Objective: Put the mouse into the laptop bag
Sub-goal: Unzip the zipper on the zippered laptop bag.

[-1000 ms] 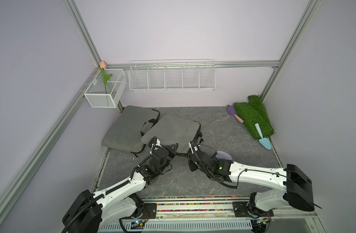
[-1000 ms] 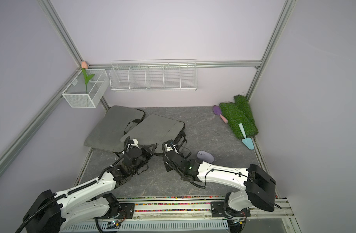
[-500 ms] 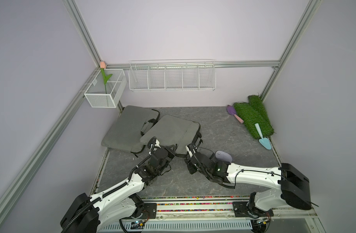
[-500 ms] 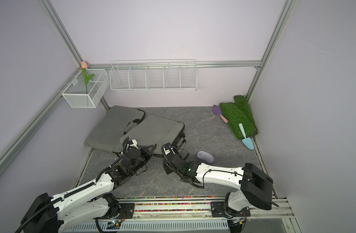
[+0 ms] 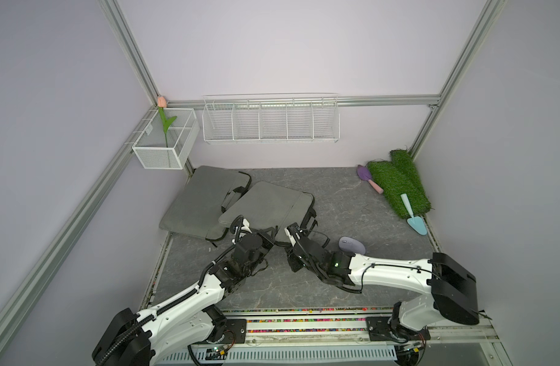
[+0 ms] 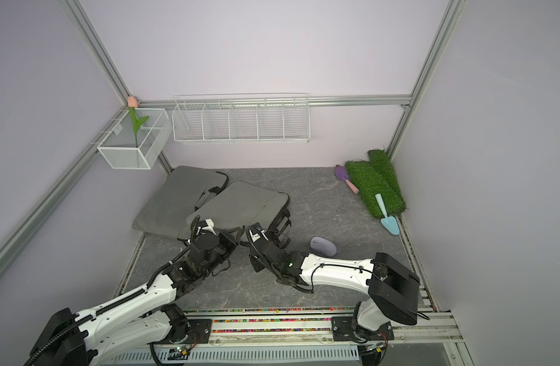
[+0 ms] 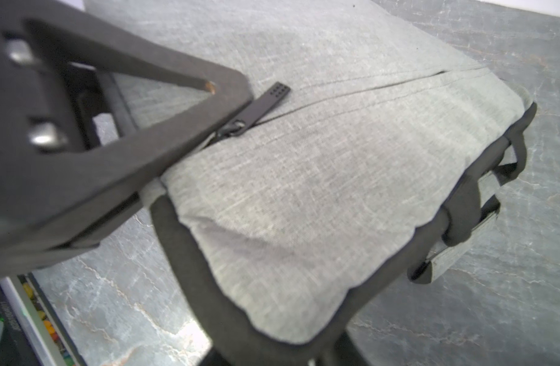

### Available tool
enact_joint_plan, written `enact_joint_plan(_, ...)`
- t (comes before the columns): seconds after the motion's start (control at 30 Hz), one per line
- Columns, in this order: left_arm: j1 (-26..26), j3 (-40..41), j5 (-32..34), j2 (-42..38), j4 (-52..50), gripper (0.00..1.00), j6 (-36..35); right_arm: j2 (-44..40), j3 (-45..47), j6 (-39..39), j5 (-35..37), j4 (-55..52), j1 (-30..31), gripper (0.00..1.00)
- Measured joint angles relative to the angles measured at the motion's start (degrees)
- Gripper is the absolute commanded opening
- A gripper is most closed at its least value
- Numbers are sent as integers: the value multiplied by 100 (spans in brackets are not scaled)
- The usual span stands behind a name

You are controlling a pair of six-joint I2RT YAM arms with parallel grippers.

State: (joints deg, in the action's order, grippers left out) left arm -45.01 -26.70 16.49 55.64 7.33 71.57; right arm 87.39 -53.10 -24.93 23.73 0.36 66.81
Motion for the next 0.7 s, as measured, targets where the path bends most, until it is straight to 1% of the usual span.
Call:
enact_joint_plan(0.13,2,0,9,-20,-2,0,-2,0,-15,4,26,-33,7,15)
enact_joint_plan(0.3,0,0,22,-46,-42,0,-2,-37,35,11,24,-15,7,14)
enact_joint_plan(0.33,-2,0,20,-50,-42,0,-2,-61,66,11,22,2,9,8)
enact_joint_plan(0.37,-4,0,20,-52,-39,0,-2,-83,87,22,15,22,11,6)
enact_joint_plan(0.47,-4,0,20,-57,-37,0,9,-116,116,57,0,79,9,6)
enact_joint_plan(0.5,-2,0,20,-57,-37,0,15,-120,118,66,-4,83,9,8)
enact_joint_plan(0.57,-2,0,20,-57,-37,0,17,-122,131,101,-33,98,9,22)
enact_joint_plan(0.7,-2,0,20,-59,-37,0,17,-131,136,146,-116,107,4,28)
